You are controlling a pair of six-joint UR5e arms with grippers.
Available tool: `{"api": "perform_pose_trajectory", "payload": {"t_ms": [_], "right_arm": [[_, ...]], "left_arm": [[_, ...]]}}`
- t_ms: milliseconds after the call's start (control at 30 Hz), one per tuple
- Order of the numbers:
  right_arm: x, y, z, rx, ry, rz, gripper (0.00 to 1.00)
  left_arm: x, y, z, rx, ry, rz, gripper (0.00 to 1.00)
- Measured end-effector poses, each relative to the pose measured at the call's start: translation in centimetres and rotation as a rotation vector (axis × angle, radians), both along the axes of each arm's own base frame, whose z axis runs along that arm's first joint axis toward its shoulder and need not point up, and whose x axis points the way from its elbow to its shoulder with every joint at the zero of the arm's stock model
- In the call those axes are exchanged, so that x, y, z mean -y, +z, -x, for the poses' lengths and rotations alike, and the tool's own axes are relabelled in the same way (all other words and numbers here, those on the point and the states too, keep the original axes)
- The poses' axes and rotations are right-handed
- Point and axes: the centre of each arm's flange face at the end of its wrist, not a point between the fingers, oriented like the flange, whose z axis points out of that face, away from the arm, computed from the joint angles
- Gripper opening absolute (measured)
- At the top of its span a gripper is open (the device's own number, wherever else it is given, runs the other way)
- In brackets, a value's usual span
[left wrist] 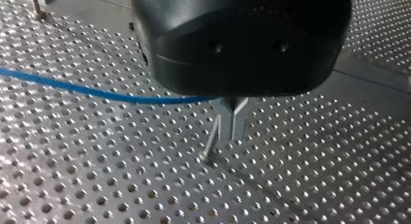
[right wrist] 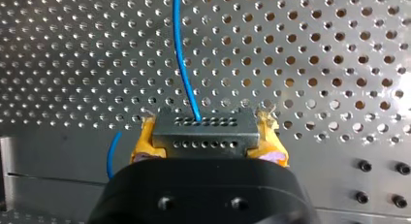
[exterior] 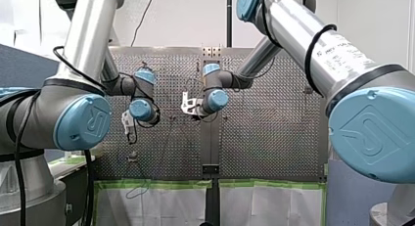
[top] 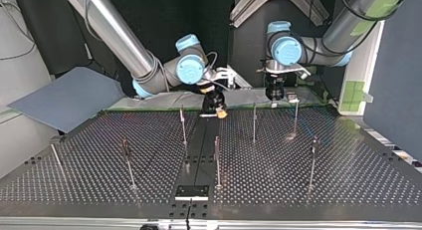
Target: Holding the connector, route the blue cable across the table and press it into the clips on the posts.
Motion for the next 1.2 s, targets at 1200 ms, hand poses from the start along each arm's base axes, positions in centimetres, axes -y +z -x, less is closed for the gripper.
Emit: {"api": "perform_pose_trajectory", "payload": {"t_ms": [1200], "right_arm": [[2.8,-2.0,1.4,0.007,-0.035,-0.001,0.0]], "left_arm": [[-0.5,-1.8,-3.8,0.031,-0.008,0.062,0.0]]}}
